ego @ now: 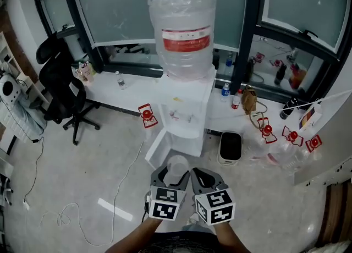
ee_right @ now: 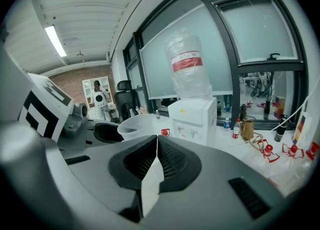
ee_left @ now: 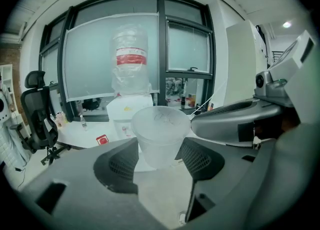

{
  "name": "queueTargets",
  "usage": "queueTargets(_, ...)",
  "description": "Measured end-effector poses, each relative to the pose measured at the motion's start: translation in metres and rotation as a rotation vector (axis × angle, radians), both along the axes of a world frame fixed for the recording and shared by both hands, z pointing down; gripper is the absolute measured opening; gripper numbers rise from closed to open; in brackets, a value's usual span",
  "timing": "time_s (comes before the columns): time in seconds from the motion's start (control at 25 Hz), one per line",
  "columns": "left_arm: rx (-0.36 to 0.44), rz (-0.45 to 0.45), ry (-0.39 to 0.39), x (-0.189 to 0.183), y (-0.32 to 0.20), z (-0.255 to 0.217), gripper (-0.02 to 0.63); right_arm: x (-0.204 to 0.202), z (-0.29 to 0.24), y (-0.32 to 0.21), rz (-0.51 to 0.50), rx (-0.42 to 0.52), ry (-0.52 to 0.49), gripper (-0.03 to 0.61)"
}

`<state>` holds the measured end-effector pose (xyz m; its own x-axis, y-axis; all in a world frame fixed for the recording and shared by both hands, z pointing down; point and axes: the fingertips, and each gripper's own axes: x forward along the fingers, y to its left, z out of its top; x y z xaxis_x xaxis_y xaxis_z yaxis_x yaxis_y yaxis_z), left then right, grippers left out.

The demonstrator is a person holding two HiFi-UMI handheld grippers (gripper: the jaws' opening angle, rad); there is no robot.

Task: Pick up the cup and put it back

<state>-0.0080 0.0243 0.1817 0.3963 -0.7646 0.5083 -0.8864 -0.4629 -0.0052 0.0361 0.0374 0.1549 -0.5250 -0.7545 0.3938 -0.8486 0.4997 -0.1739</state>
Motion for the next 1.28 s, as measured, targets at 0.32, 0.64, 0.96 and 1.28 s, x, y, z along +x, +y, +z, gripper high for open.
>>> queueTargets(0.32, 0.011, -0.014, -0.016, 0.014, -0.021, -0.001, 0.270, 0.016, 0.003, -0.027, -0.007, 0.006, -0.016, 0.021)
queueTargets(0.64, 0.010, -0.022, -0.011, 0.005, -0.049, 0.005, 0.272, 0.012, 0.004, -0.054, -0.008, 0.015, -0.005, 0.021)
queueTargets(0.96, 0.021, 0.017, -0.009, -0.010, -0.097, 0.011, 0.272, -0.005, 0.008, -0.102, 0.021, 0.024, 0.003, 0.021)
queueTargets(1.28, 0.012, 0.026, -0.012, -0.033, -0.143, 0.032, 0.271, -0.024, 0.023, -0.155, 0.033, 0.022, 0.000, 0.021)
